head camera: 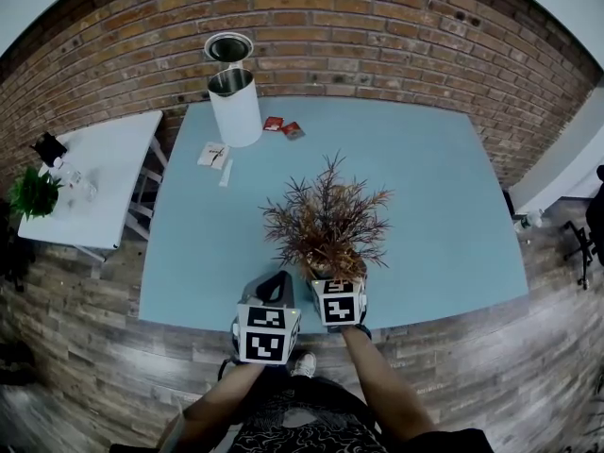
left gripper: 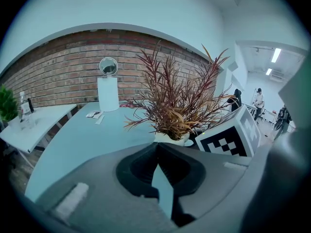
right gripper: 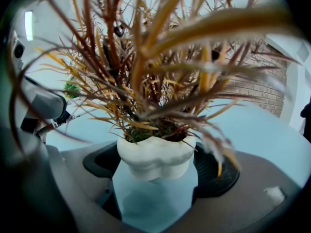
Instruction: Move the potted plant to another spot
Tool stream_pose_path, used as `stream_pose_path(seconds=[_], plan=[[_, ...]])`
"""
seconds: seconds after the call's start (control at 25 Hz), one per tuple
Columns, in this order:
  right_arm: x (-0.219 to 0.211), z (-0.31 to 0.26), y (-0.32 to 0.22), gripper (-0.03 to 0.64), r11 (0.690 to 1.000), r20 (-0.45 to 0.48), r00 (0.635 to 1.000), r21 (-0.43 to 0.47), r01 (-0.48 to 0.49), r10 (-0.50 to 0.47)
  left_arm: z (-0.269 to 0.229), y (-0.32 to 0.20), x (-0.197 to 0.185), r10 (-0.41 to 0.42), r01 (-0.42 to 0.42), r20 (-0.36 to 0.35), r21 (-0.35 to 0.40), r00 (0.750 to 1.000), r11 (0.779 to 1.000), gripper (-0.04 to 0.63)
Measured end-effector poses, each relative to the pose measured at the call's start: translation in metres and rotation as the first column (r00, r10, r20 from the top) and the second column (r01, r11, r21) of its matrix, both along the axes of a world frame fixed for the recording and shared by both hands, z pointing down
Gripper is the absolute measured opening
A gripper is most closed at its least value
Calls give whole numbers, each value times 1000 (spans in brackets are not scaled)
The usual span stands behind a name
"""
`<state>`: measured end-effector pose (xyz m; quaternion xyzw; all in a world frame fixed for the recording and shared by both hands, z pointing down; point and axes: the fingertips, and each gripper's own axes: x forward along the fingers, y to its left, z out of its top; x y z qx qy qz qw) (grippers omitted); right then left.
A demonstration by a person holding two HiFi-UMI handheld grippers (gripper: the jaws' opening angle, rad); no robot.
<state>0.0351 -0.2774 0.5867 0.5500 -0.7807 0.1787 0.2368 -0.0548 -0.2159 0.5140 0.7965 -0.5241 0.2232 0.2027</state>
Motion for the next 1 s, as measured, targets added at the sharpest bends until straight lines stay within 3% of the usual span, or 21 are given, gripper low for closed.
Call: stream_pose_path(seconds=[0.72, 1.0], plan=[[5, 10, 6, 468, 1000, -5, 1000, -18, -24, 23, 1, -1, 0, 21, -21, 20, 3, 1000, 1000, -2], [6, 7, 25, 458, 997, 35, 998, -42, -58, 60, -5, 7, -4, 58, -58, 26, -5, 998, 998, -2]])
